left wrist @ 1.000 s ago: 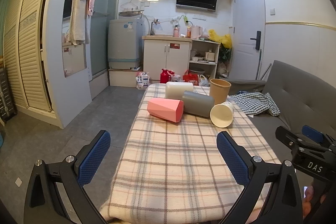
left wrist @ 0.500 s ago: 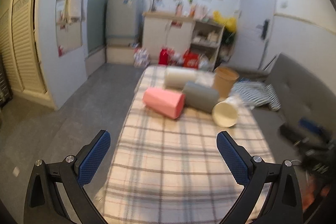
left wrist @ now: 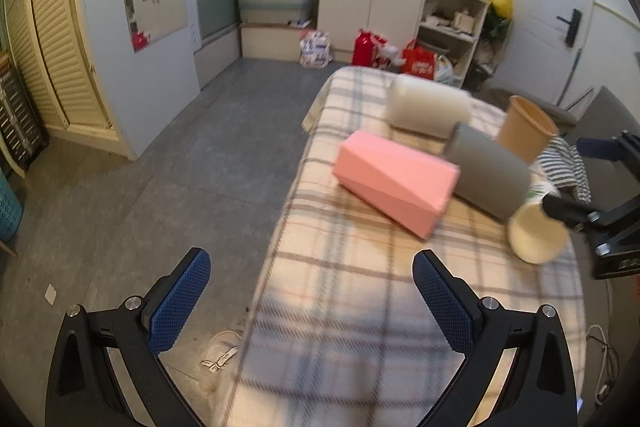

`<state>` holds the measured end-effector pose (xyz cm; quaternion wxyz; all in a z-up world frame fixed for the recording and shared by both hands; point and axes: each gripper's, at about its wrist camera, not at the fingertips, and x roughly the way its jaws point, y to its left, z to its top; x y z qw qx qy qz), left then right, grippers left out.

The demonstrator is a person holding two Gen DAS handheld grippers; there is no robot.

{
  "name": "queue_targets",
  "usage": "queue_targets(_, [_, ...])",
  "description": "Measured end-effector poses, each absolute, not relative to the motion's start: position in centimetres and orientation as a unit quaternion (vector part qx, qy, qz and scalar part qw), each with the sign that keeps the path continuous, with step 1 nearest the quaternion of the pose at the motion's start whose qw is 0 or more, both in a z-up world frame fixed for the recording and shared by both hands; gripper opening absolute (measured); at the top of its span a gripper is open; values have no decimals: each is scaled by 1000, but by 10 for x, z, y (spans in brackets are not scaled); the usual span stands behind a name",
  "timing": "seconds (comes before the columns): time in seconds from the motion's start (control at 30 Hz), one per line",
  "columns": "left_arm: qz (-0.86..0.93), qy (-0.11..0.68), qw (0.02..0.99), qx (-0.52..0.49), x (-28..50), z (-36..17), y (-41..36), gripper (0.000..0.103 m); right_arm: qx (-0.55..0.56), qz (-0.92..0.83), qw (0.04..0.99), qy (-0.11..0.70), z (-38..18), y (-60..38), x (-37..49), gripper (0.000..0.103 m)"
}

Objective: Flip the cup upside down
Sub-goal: 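Close the right gripper around the body of the grey cup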

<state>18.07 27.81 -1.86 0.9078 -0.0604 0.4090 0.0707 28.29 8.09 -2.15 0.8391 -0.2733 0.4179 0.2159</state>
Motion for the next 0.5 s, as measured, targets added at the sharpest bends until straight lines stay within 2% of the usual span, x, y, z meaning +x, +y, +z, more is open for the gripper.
queue_targets(0.2, [74,420,902,-70,202,-35,290,103,-294,207,814,456,-62,100,331,101])
queue_targets(0.47, [68,431,898,-60,215,-47,285,103,-286,211,790,499,-87,114,361,101])
queue_targets(0.5, [67,433,897,-59,215,-47,284,103,-285,210,789,503,-88,115,363,98])
